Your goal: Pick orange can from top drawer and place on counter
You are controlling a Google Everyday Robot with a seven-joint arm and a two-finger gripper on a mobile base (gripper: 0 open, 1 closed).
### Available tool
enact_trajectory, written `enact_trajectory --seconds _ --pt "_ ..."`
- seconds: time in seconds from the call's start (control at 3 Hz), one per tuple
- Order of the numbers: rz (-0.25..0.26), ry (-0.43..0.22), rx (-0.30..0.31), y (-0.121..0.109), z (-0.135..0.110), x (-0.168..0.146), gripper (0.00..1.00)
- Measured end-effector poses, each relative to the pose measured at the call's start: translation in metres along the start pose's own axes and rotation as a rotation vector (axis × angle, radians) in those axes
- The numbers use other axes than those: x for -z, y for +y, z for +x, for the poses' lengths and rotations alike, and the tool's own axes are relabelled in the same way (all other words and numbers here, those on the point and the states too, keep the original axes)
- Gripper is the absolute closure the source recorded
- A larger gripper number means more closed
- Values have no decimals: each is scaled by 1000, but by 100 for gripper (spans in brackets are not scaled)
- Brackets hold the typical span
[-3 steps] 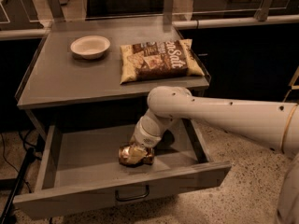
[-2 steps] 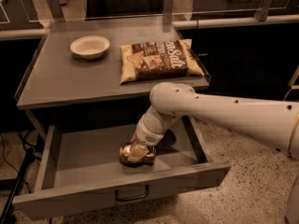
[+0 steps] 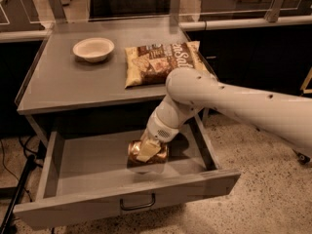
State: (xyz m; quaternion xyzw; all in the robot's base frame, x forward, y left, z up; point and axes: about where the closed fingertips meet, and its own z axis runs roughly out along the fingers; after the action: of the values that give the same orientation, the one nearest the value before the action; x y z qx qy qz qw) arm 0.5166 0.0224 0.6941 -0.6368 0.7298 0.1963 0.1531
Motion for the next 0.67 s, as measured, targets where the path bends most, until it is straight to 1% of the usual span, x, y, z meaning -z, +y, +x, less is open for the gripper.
enact_trajectory --seconds 0.33,0.67 --pt "17 0 0 8 -14 38 100" --pt "16 2 1 9 -14 39 100"
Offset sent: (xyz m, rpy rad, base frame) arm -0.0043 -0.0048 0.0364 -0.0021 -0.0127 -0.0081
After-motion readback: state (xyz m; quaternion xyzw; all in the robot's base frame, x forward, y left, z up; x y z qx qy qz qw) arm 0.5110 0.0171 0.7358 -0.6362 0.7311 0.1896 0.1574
